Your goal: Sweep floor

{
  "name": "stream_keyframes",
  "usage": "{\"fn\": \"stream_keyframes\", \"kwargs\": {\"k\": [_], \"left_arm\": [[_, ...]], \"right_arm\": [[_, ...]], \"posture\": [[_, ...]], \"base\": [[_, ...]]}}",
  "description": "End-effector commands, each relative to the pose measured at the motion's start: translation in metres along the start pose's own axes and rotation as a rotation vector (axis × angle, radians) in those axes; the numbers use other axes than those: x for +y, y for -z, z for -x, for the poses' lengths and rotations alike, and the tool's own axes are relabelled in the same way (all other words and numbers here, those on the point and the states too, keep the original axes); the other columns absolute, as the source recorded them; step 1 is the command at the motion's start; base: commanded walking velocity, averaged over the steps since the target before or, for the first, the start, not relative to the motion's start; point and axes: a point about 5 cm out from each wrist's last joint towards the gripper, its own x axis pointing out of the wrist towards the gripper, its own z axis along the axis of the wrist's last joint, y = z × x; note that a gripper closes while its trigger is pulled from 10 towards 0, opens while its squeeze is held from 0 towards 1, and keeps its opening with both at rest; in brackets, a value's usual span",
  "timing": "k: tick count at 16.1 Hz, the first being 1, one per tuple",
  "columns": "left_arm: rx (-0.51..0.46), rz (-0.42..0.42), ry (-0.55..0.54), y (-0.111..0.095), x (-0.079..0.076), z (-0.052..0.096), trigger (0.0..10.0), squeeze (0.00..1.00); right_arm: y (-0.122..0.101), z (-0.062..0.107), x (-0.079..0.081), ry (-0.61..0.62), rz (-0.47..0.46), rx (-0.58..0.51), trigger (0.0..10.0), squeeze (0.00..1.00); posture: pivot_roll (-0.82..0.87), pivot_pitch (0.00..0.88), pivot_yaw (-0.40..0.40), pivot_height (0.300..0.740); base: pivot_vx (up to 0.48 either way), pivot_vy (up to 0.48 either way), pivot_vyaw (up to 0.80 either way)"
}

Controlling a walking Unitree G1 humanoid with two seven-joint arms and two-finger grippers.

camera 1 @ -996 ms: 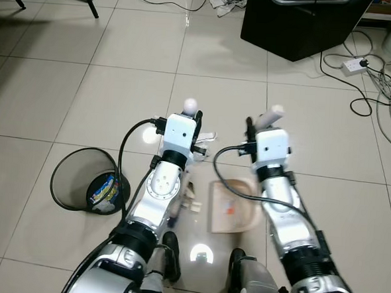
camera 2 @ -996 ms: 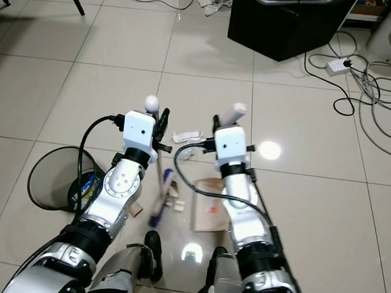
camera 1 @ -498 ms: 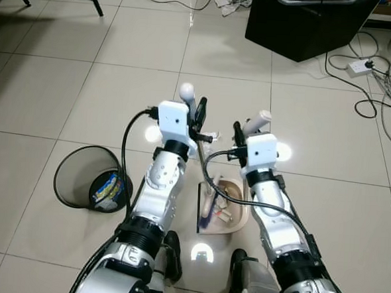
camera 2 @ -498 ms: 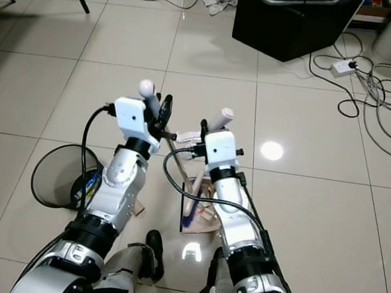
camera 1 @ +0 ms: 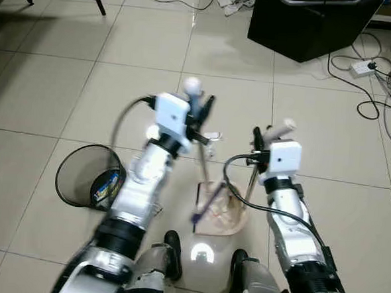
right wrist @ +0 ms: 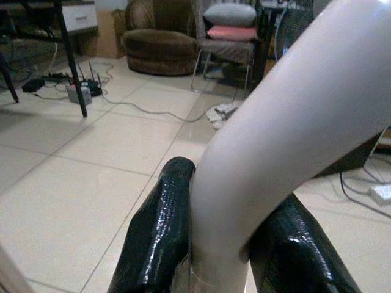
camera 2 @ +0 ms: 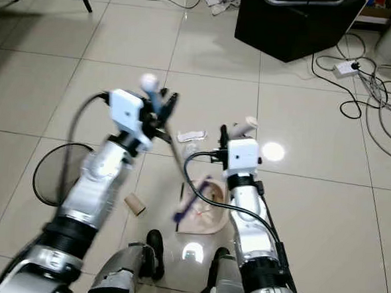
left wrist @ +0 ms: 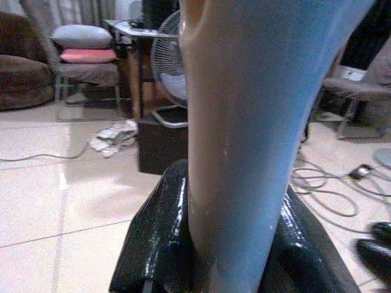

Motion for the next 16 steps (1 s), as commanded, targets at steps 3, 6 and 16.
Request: {"fn": "stream_keyframes", "kwargs": {"k": [3,6,16], "left_arm": [[-0.052,-0.062,-0.014,-0.026,0.027,0.012,10.0,0.00],[-0.051,-0.040,-0.103,-0.034,0.047,0.022,10.0,0.00],[0.182,-0.150,-0.293,-0.007,0.058,0.059,10.0,0.00]], "right_arm": [[-0.010,0.011,-0.013,0.013,-0.065,-0.021,10.0,0.00],[-0.022,0.016,-0.025,0.024,-0.082,-0.046,10.0,0.00],[-0.113,-0.001,-0.066,0.075,-0.081,-0.038,10.0,0.00]], "posture": [[0.01,0.170,0.075,0.740],[0.00,0.134,0.082,0.740],[-0.04,0.073,0.101,0.740]], "base": [[0.000,0.000,0.00],[0.000,0.000,0.00],[0.000,-0.047,0.00]]}}
